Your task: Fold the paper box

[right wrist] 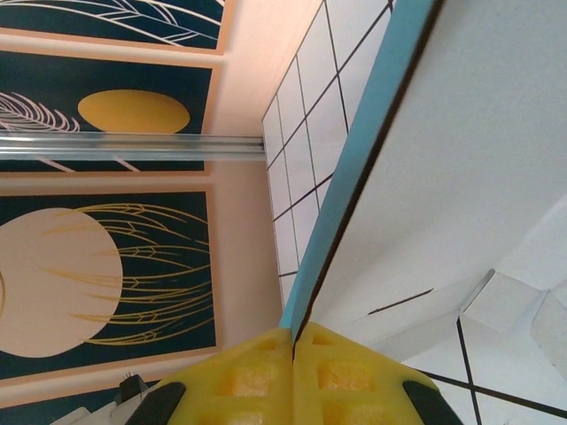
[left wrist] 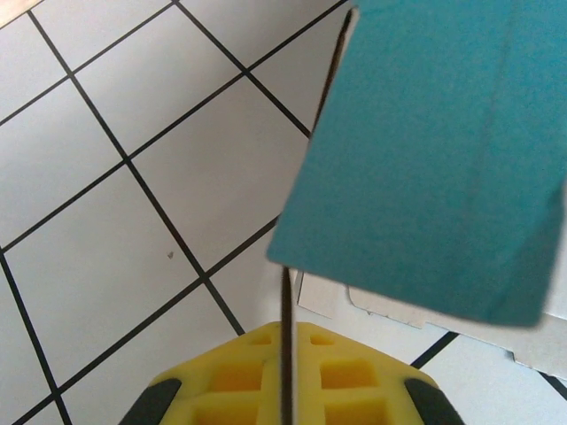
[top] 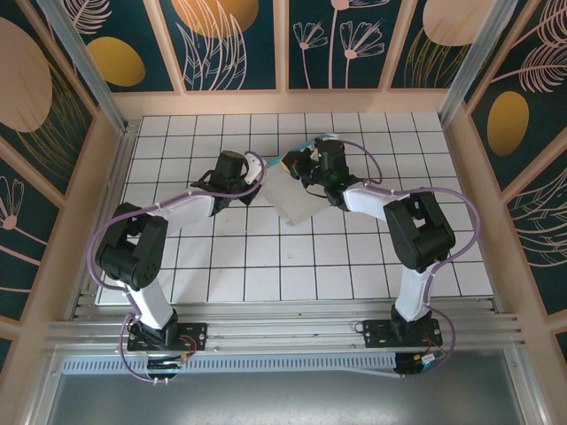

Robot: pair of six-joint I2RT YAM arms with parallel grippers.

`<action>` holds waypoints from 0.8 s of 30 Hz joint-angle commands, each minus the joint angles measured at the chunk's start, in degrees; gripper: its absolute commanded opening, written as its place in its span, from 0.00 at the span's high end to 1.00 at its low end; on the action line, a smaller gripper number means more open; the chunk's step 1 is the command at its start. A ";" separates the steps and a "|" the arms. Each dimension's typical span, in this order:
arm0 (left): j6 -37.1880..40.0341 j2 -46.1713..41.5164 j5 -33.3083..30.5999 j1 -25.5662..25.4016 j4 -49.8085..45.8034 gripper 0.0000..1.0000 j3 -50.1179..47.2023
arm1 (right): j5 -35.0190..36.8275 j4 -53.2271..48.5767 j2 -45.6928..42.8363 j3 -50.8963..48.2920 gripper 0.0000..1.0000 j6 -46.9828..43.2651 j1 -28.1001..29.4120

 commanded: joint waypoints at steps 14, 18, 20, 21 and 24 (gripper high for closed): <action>-53.72 -19.18 12.83 3.63 10.78 0.68 -10.93 | 4.95 -1.32 3.13 4.25 1.00 -0.46 -1.86; -82.87 -20.46 15.77 3.00 19.03 0.74 -15.13 | 4.77 -1.24 3.67 4.46 1.00 -0.52 -2.17; -91.18 -18.73 18.10 2.15 25.42 0.75 -15.04 | 4.77 -1.32 3.59 4.27 1.00 -0.57 -2.10; -94.88 -17.60 18.01 1.46 27.51 0.75 -14.36 | 4.77 -1.37 3.51 4.18 1.00 -0.65 -2.14; -101.01 -13.80 15.48 0.15 26.27 0.74 -10.21 | 4.86 -1.32 3.17 3.83 1.00 -0.83 -2.14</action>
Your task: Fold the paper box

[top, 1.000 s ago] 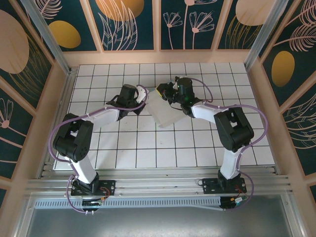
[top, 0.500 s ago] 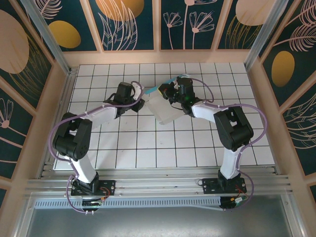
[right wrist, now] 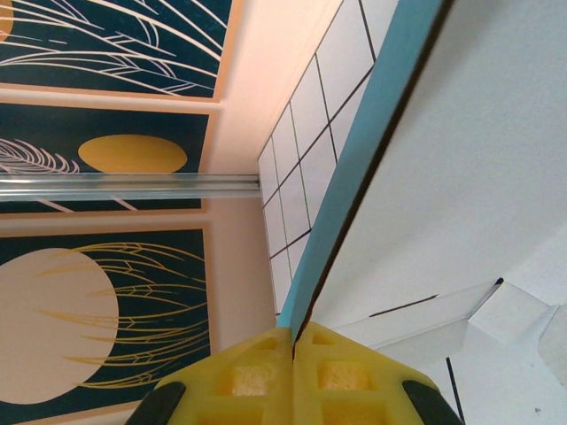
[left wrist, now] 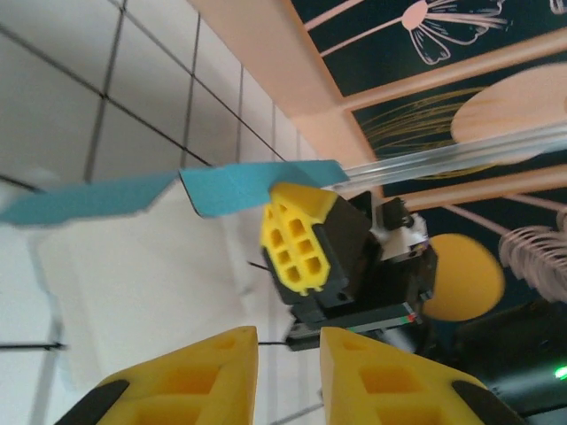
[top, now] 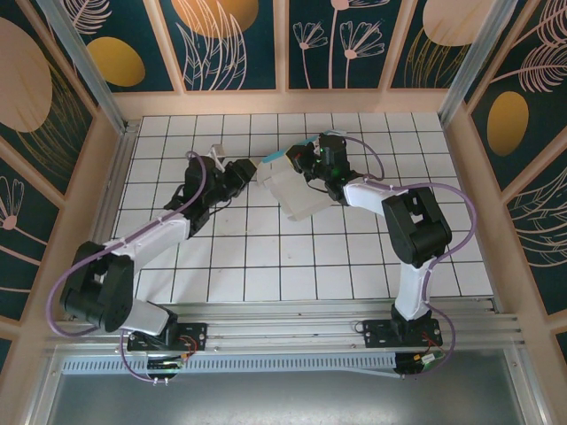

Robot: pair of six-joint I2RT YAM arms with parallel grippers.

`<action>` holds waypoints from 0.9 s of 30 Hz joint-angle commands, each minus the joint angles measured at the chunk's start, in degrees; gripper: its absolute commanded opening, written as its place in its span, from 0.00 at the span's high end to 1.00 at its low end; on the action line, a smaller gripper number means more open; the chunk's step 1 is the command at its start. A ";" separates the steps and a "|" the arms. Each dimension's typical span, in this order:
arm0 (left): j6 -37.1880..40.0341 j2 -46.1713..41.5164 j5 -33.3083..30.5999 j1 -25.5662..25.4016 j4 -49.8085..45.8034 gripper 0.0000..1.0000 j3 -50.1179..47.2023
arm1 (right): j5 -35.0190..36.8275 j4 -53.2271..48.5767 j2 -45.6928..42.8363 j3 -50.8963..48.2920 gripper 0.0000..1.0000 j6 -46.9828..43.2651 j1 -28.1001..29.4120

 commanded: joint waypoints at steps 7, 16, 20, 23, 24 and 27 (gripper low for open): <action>-23.06 10.78 -7.96 -1.53 3.03 0.74 6.89 | 2.07 -1.02 0.02 0.50 1.00 -1.27 -0.70; -22.56 16.67 -12.51 -1.27 9.89 0.69 7.06 | 1.71 -0.72 -0.22 0.07 1.00 -1.36 -0.65; -23.22 18.97 -12.14 -1.26 10.33 0.82 9.23 | 1.80 -0.75 -0.49 -0.07 1.00 -1.53 -0.72; -23.53 20.68 -10.80 -1.26 11.57 0.84 9.57 | 1.75 -0.93 -0.33 -0.02 1.00 -1.49 -0.74; -23.53 21.05 -10.89 -1.26 12.50 0.85 9.35 | 1.67 -0.81 -0.22 0.05 1.00 -1.40 -0.72; -22.36 22.24 -10.32 -1.26 15.51 0.88 9.25 | 1.48 -0.71 -0.15 -0.01 1.00 -1.29 -0.79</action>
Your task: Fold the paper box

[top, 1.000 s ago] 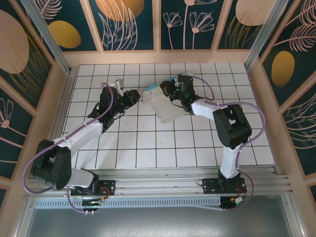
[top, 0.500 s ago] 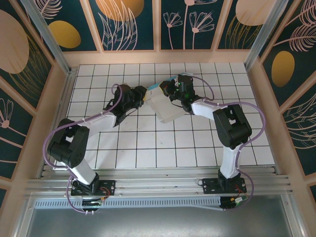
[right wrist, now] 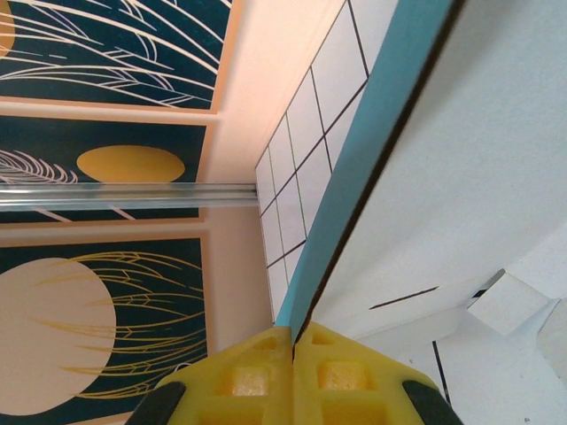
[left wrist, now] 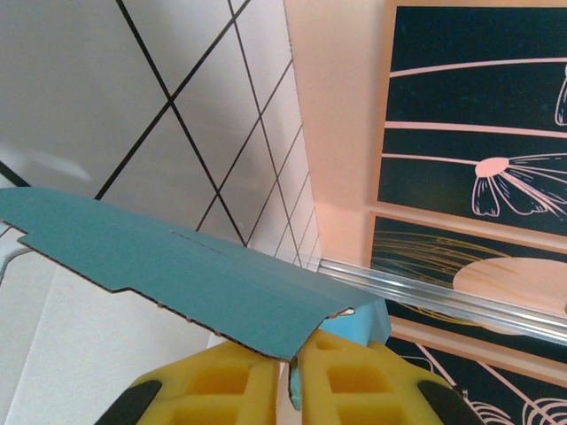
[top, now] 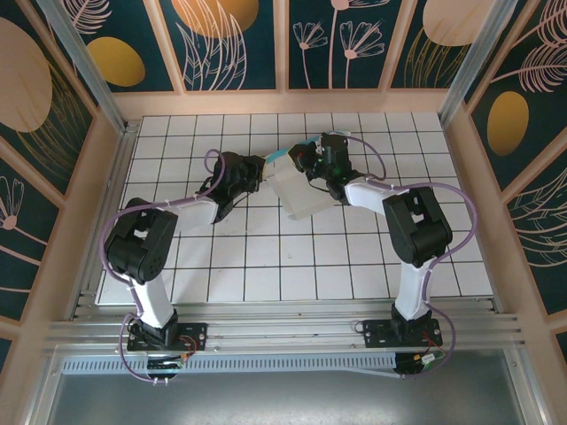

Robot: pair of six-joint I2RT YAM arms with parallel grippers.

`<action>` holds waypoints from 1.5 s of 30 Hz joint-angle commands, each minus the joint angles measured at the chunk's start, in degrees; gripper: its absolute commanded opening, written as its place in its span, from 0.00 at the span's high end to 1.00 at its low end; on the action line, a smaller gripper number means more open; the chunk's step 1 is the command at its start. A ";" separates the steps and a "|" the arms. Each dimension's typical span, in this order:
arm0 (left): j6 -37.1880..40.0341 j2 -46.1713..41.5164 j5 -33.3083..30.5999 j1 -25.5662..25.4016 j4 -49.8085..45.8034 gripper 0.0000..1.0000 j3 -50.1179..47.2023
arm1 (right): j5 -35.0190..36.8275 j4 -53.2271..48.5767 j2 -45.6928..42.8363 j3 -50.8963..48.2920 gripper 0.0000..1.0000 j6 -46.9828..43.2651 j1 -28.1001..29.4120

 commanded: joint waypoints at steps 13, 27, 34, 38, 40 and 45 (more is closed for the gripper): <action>3.66 9.58 8.16 0.22 8.65 0.77 8.70 | 0.88 -0.91 0.86 0.26 1.00 -1.25 -0.02; 10.71 3.10 3.00 0.22 3.33 0.67 5.21 | 2.50 -2.72 -0.48 0.00 1.00 -2.25 -0.89; 23.25 -6.33 -5.47 -2.20 -15.85 0.72 1.91 | 3.76 -3.70 0.04 0.86 1.00 -3.18 -1.16; 25.91 -6.04 -9.17 -6.12 -22.50 0.77 1.89 | 4.85 -4.87 0.53 1.72 1.00 -3.38 -1.17; 24.86 -4.11 -9.83 -7.48 -20.31 0.78 0.86 | 5.58 -5.60 0.87 2.51 1.00 -3.13 -1.42; 24.60 3.20 -11.23 -7.60 -18.31 0.78 4.18 | 9.40 -11.39 2.17 6.68 1.00 -1.12 -1.34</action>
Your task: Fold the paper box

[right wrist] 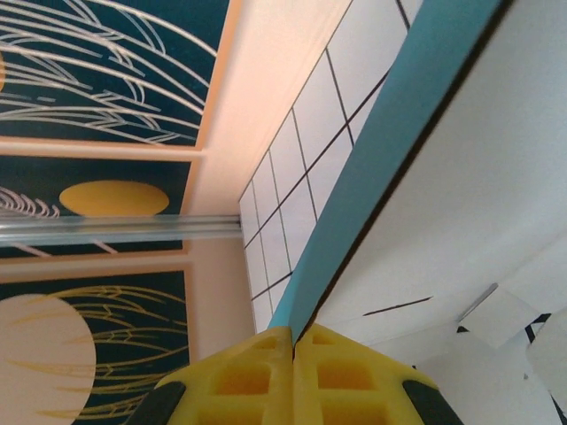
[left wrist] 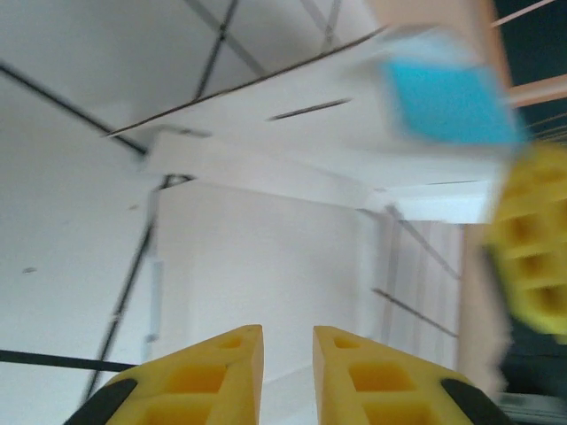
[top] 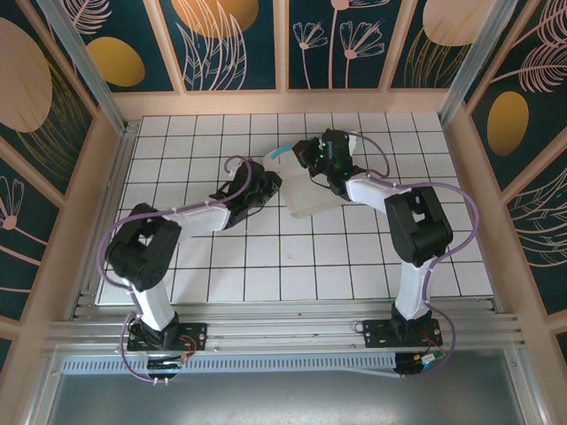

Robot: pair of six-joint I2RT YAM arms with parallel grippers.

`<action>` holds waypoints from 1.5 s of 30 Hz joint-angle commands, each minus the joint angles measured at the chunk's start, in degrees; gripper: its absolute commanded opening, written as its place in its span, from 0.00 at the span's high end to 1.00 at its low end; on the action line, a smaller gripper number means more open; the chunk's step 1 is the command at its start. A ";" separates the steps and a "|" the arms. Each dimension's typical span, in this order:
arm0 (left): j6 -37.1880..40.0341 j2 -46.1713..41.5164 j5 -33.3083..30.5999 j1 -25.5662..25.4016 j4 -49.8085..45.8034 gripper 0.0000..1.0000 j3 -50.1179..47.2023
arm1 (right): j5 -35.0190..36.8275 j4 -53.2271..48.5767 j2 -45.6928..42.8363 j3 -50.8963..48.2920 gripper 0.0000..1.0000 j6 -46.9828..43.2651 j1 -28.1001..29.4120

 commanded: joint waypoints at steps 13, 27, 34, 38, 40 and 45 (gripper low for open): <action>15.15 19.60 -6.66 1.97 -11.22 0.69 22.90 | 5.44 -6.24 5.30 6.72 1.00 1.89 -1.13; 16.50 28.70 2.94 4.13 -15.18 0.64 30.61 | 4.64 -5.05 5.89 6.15 1.00 2.39 -1.49; 16.24 33.35 10.23 4.32 -19.69 0.63 35.26 | 4.81 -5.59 6.02 6.65 1.00 2.85 -1.66; 17.68 31.40 13.40 3.59 -19.03 0.64 33.12 | 4.74 -5.62 5.94 6.63 1.00 2.77 -1.88; 18.29 29.97 16.14 2.97 -17.36 0.64 31.44 | 4.81 -5.45 5.94 6.45 1.00 2.85 -1.89; 18.36 27.82 15.44 1.96 -17.18 0.59 30.60 | 4.98 -5.28 5.81 6.19 1.00 3.03 -1.97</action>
